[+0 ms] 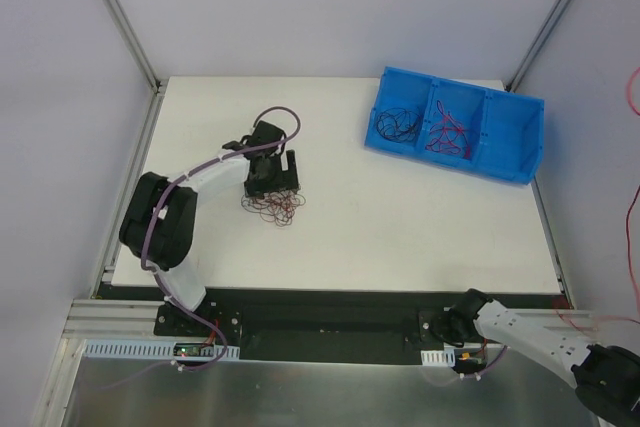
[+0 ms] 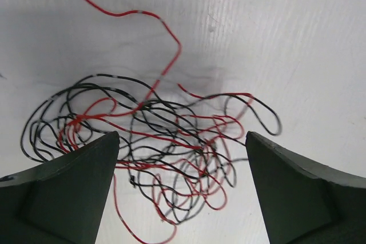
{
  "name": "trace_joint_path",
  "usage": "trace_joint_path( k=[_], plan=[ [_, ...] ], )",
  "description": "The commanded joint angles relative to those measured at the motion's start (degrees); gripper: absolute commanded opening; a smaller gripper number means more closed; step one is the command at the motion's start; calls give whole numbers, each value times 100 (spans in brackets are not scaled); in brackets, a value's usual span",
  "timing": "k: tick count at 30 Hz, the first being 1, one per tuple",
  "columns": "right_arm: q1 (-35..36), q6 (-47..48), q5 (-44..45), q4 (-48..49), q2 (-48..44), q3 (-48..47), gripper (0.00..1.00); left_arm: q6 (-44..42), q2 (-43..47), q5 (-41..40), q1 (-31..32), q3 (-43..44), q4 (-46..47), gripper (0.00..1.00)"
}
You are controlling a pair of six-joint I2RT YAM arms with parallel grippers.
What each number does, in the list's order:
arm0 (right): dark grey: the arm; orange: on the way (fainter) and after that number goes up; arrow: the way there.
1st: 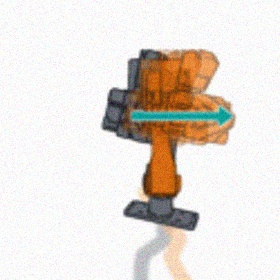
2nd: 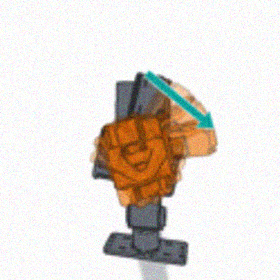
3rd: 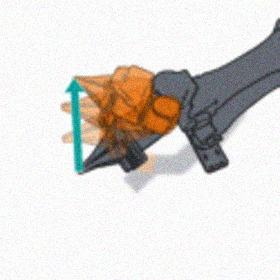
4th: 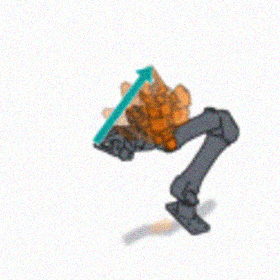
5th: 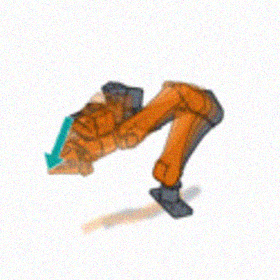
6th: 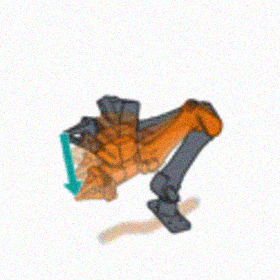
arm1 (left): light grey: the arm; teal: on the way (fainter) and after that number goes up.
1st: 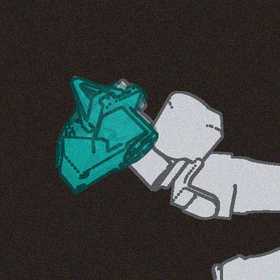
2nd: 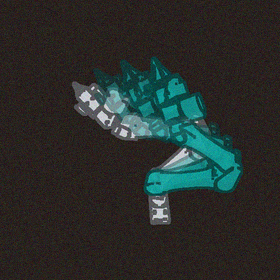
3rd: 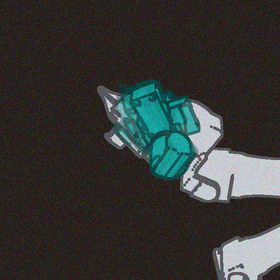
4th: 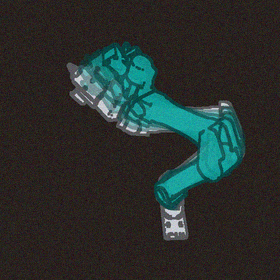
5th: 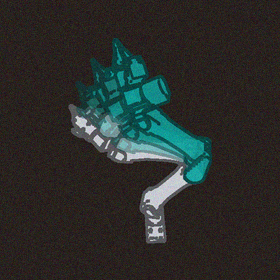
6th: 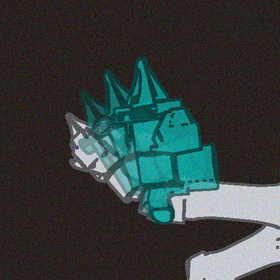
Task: Untangle the cables
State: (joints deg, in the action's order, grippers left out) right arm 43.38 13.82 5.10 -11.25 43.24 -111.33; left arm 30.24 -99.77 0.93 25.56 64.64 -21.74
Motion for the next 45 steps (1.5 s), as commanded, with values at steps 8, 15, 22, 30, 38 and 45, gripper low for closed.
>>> trace_joint_path(
  k=[8,15,22,30,38,45],
  plan=[
    [4,682,1352,-264,650,1236,0,-483,1573,1320,45,434,-313,96],
    [4,1280,2108,-370,1089,1210,0,-1019,2013,2130,45,1550,-586,98],
    [-398,1738,2110,-124,2099,316,0,-1582,2014,2412,45,1991,-726,99],
    [-1752,1589,1810,-141,4032,-1741,0,-1872,2198,2298,45,1420,-806,99],
    [-2982,745,1292,-19,4456,-2069,1,-1802,2084,2526,45,1420,-806,99],
    [-4055,-107,659,210,4587,-1743,0,-1811,2066,2588,37,1428,-806,99]
  ],
)
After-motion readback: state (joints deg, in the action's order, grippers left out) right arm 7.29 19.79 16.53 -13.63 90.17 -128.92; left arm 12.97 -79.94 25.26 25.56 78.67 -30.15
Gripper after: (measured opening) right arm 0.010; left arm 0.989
